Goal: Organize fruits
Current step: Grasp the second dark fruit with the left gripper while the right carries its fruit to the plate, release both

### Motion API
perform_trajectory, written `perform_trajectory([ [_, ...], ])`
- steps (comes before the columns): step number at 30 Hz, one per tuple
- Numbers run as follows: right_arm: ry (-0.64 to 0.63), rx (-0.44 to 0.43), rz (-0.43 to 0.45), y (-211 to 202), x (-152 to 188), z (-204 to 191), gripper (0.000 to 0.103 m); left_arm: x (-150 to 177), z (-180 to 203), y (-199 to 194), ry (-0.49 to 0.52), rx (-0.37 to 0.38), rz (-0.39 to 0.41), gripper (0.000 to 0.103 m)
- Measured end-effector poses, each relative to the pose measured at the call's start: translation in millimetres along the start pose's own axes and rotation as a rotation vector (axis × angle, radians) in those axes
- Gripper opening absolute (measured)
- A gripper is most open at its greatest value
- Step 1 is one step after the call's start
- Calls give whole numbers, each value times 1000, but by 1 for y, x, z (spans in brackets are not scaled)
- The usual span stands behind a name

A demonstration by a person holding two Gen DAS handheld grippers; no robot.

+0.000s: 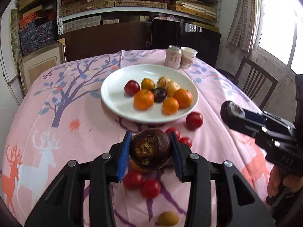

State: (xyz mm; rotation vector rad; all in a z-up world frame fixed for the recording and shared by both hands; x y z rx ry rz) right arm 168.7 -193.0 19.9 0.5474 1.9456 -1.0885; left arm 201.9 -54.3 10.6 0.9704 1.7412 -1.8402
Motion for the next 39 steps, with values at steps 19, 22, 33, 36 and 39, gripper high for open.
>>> perform_trajectory([
  [19,58,83,-38,86,-46,51,73,-64,-56,79,-185,-191,2,89],
  [22,115,43,-11,67,-40,57,74,-57,-53,64,-174,-177,17,93],
  [33,198,51,-27,33,-1,79,76,19,-22,27,-16,-154,-37,94],
  [36,198,53,-32,28,7,80,76,39,-18,17,8,-173,-44,94],
  [39,193,50,-37,25,14,78,76,58,-16,8,-2,-149,-69,94],
])
Point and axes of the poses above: each gripper's, at about its wrist camera, not at the fingertips, and y roughly the way its jaws point, z to its right, x to its underside, the point moved 8 cm from there along y, roughly the way its jaws point, and after that the axes turned 9 degrees about -x, right-handed, at the moved point
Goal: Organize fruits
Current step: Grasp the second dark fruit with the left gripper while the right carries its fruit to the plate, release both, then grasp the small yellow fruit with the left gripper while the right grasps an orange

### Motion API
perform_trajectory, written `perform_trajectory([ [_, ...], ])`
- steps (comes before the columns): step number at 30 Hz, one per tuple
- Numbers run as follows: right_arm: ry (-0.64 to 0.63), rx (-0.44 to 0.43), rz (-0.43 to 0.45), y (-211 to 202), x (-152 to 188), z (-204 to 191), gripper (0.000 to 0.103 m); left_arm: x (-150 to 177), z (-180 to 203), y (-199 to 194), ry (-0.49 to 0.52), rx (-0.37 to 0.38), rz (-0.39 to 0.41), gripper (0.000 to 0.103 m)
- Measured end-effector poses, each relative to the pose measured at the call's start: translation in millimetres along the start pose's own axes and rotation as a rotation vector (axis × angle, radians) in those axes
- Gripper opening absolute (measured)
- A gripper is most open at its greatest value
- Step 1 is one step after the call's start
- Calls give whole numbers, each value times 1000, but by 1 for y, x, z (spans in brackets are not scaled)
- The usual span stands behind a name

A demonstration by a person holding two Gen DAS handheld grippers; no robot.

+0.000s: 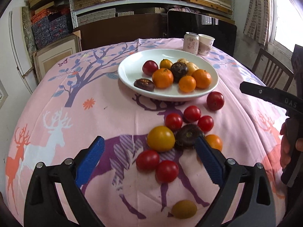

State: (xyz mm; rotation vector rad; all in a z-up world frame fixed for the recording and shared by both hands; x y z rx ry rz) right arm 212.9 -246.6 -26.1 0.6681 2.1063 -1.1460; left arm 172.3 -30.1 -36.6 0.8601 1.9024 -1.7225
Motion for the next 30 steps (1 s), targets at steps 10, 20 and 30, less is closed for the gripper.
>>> perform_trajectory([
  [10,-41,-16,-14,-11,19,-8,76,55,14,-15,-42,96,-106,94],
  [20,-277,-94,-189,2,64,-69,76,74,26,-13,35,136,-155,28],
  [30,-393,-33,-339,50,85,-92,51,60,16,-14,32,132,-143,28],
])
Point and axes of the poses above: each gripper's, at about its wrist camera, not at the fingertips, and y roughly the way its jaws point, z to its right, x to its underside, the point moved 8 cm from there along y, roughly the way its jaws point, and after that the axes turned 9 degrees about -x, right-handed, at the moved point
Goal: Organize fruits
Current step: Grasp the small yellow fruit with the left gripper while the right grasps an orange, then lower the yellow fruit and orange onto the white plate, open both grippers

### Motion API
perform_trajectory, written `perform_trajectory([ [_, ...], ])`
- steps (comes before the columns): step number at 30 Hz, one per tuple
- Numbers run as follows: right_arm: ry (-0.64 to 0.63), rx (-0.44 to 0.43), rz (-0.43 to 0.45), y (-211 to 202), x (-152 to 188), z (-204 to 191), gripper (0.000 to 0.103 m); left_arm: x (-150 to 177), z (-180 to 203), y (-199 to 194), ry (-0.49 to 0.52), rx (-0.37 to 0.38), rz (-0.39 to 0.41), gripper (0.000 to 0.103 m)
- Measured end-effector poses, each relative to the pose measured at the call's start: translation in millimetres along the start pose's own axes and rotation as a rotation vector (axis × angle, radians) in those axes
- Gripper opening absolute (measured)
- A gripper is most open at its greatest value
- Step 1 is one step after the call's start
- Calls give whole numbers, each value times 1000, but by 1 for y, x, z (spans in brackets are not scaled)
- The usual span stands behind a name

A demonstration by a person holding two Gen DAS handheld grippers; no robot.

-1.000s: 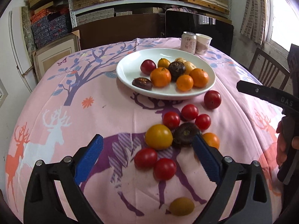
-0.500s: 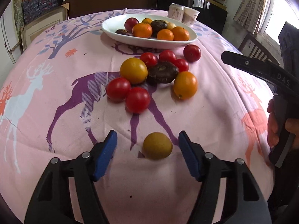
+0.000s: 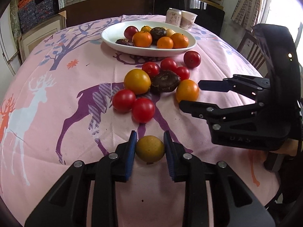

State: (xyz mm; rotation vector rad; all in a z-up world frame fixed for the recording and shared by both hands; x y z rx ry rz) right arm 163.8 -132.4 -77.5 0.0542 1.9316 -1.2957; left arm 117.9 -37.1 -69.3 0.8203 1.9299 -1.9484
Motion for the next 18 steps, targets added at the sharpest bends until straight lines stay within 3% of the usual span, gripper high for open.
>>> perform_trajectory([
  [2,9,-28,-18,7,-1,-3,41,-1,-3,0,-6,1,1,28],
  [7,42,-53,17,-7,-4,-1,40,-13,-15,-3,-32,-4,15,28],
  [11,104,-56,182,-55,-25,15,40,-46,-27,-17,-51,-17,85,28],
  [14,130,24,341,-95,-53,38,40,-86,-32,-28,-54,-36,164,28],
  [18,169,84,436,-108,-86,65,40,-144,-37,-22,-97,-36,217,28],
])
Point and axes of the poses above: each gripper's, at about its wrist camera, not at the fingertips, and y roughly the way its jaws point, z to its right, x to its underside, the point moved 8 cm from there along y, roughly the way its jaws point, and after that the axes turned 9 degrees about -x, right-handed, at the moved point
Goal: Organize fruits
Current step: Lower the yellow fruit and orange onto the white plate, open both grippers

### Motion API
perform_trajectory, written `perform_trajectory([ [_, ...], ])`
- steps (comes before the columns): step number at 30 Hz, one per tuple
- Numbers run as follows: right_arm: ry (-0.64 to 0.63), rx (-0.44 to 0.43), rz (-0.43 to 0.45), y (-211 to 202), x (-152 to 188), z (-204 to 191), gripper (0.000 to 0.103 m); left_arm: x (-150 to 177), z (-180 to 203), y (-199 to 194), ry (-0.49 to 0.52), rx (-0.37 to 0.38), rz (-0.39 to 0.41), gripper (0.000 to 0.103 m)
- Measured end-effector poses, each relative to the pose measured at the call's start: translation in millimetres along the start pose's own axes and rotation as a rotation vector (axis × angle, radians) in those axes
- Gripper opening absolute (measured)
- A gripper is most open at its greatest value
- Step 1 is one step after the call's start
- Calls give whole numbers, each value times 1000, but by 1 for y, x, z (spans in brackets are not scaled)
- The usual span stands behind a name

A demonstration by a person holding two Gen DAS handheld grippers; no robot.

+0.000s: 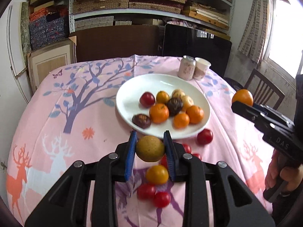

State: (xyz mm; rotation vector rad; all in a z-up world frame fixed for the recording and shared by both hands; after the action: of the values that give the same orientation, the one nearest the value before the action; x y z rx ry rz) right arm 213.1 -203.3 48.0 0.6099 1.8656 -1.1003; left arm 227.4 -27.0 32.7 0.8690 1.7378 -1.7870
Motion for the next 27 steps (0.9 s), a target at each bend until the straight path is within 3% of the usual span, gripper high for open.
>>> perform_trajectory([
  [5,72,-14,-40,45,-9,16,40,-36,1,49,-77,-16,-25,28],
  [10,132,-41,-137,96,-2,19,40,-36,-2,98,-112,-57,-92,28],
  [15,130,-48,-176,128,-6,15,41,-35,-7,121,-125,-76,-115,28],
  [16,133,-49,-177,132,-7,15,44,-36,-9,124,-129,-87,-112,36],
  [17,130,-36,-171,134,-9,16,60,-37,-11,126,-138,-100,-105,45],
  [19,126,16,-127,129,-13,22,68,-40,-18,125,-164,-121,-89,72],
  [24,189,-26,-129,111,-1,33,69,-39,-21,115,-145,-122,-73,87],
  [27,249,-45,-139,95,9,45,69,-31,-22,105,-148,-123,-73,89],
])
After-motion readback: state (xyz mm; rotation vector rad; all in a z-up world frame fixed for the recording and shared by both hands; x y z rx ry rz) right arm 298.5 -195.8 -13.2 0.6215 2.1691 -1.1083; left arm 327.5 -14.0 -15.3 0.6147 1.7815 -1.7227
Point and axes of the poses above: each gripper's, at about its wrist camera, not at the fingertips, and y roughly the way its jaws point, z to its right, x to its underside, the point moved 8 cm from there along y, roughly the way its jaws point, and after that the axes turned 9 degrees about -x, right-handed, at the moved point
